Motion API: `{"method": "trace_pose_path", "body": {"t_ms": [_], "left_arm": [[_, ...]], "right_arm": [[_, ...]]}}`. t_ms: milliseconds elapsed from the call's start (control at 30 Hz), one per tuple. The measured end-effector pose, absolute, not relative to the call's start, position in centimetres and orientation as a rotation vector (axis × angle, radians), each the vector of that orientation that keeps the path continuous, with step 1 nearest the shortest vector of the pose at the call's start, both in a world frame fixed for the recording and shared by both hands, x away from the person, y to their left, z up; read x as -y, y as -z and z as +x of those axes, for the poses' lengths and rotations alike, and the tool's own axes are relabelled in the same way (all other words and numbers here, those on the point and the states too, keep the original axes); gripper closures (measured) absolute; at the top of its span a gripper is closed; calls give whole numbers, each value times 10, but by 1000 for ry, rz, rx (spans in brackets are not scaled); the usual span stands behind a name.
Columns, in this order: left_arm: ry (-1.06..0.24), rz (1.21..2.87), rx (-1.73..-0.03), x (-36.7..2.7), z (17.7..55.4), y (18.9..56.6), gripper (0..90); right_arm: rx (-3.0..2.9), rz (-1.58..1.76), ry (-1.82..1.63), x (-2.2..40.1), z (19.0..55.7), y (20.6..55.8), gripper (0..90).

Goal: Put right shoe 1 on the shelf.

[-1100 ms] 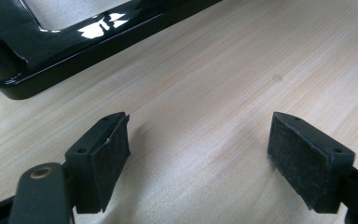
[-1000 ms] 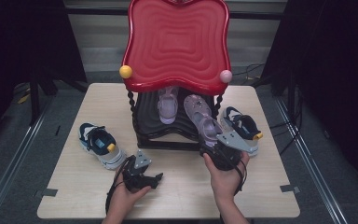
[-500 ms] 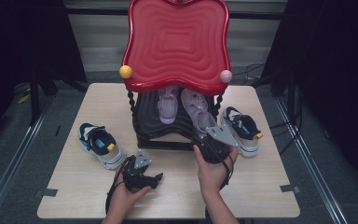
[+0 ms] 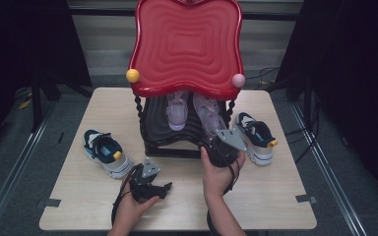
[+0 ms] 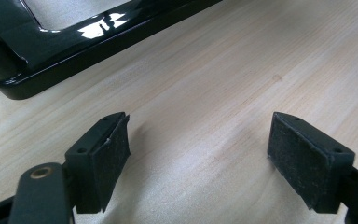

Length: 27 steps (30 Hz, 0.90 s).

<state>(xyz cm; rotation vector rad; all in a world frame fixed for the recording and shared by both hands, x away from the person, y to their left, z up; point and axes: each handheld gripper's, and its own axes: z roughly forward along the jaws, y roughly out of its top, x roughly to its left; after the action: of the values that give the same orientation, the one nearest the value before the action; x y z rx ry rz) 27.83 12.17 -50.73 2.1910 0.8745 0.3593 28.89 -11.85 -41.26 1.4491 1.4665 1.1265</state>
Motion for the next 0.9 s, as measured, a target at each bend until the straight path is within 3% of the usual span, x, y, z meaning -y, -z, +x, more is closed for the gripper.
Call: {"method": "trace_pose_path", "body": {"t_ms": [900], "left_arm": [[-358,2189,-874,-122,278,507,201]], "right_arm": [[-1397,1518,-1070,91,333,419,371]]}}
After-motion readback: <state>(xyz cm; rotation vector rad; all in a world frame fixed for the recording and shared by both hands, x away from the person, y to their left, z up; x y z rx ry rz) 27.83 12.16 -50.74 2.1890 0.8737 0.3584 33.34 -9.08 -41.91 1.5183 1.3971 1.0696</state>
